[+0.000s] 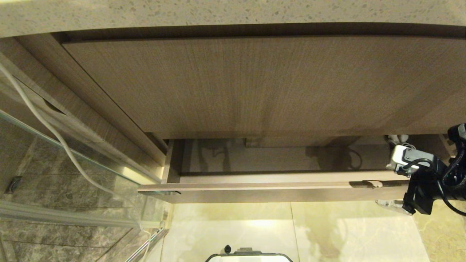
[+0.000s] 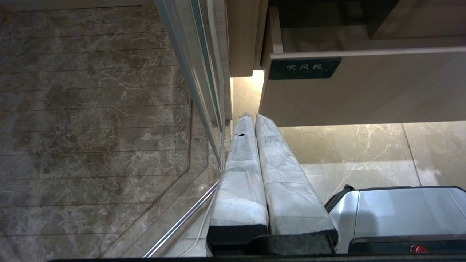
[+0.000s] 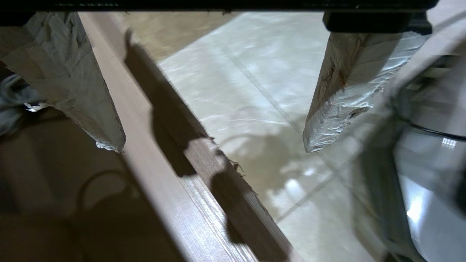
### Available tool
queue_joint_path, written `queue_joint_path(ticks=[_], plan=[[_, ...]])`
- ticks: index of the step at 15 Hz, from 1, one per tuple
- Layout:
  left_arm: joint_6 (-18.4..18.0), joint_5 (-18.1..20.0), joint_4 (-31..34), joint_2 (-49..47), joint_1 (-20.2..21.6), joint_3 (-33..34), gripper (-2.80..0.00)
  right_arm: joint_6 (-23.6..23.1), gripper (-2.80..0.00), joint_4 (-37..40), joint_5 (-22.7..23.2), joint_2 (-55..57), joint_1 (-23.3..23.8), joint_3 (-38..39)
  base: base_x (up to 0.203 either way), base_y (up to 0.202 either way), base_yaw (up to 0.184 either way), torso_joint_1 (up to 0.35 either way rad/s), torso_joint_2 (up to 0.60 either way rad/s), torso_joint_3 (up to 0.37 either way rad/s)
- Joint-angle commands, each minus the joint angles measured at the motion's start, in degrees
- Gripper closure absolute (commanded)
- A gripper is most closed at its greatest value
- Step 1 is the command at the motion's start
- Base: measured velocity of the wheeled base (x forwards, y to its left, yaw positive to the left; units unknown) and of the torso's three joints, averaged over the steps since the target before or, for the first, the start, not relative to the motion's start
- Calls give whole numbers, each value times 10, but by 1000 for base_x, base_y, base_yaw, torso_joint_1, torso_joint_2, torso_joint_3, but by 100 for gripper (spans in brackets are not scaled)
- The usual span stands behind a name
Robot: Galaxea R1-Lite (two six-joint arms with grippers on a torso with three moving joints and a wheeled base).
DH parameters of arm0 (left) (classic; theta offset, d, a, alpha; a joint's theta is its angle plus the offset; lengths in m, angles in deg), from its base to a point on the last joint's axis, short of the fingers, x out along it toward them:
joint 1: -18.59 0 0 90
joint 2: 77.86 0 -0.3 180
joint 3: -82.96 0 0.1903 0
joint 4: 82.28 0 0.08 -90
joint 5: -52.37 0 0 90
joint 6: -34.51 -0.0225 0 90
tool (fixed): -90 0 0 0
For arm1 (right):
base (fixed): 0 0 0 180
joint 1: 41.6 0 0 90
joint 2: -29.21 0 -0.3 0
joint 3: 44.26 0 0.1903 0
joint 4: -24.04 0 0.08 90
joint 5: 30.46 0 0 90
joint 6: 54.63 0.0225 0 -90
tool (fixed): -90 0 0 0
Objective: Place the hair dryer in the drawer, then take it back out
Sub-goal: Pull open the drawer
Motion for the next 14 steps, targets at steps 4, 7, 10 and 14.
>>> queue_joint_path(ticks=[4,7,10,14], plan=[[0,0,0,1,0,0,0,69,0,86,-1,-77,1,-17,0,0,0,0,0,0],[0,0,0,1,0,0,0,70,0,157,-1,-109,2,-49,0,0,0,0,0,0],[0,0,0,1,0,0,0,71,0,255,-4,-135,44,-115,0,0,0,0,0,0],[0,0,0,0,0,0,0,80,0,272,6,-105,175,-128,0,0,0,0,0,0]])
